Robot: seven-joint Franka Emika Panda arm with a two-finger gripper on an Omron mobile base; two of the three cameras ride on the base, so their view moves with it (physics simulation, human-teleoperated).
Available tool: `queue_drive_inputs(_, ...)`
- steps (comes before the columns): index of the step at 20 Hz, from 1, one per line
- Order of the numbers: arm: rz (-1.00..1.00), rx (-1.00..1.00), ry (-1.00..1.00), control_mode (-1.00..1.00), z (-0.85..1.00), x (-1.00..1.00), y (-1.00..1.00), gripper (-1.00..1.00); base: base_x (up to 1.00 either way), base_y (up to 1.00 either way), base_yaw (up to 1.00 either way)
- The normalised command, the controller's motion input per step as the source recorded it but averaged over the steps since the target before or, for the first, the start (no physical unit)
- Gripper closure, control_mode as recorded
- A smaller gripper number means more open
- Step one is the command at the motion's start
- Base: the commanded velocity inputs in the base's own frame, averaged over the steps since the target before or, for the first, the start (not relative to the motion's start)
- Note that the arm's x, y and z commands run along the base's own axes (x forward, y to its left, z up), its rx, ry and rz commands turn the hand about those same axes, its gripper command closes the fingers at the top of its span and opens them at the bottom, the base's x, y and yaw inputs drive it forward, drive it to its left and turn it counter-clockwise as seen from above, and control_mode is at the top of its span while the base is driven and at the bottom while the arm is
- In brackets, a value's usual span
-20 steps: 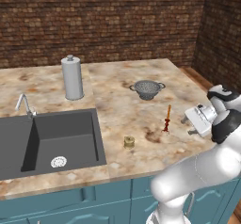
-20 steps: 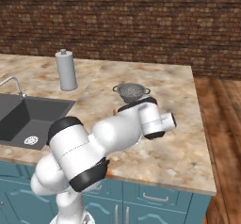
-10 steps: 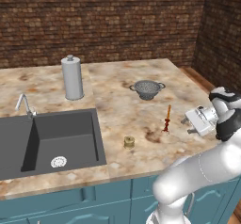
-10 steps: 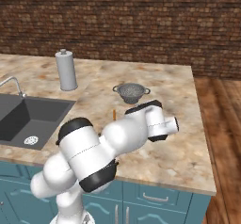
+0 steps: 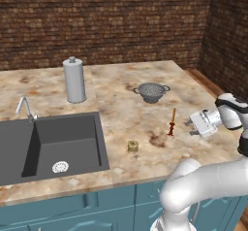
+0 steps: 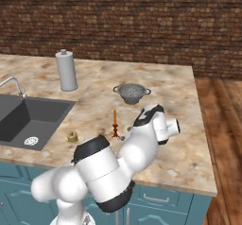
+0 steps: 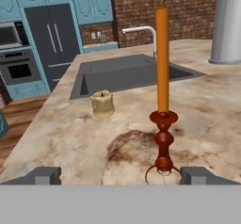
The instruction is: Pick the candle and candle from the dining table and place them in the open cabinet. Close the cabinet after placing the objects.
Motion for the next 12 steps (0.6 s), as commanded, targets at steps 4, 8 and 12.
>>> queue_drive_inputs(4, -0.06, -0.02, 0.00, -1.00, 0.00, 0.19, 0.17, -1.00, 0.00, 0.00, 0.00)
queue_drive_inputs(8, -0.05, -0.01, 0.00, -1.00, -0.08, 0.18, 0.15, -1.00, 0.00, 0.00, 0.00)
queue_drive_inputs(12, -0.03, 0.00, 0.01, -1.00, -0.25, 0.13, 0.12, -1.00, 0.00, 0.00, 0.00)
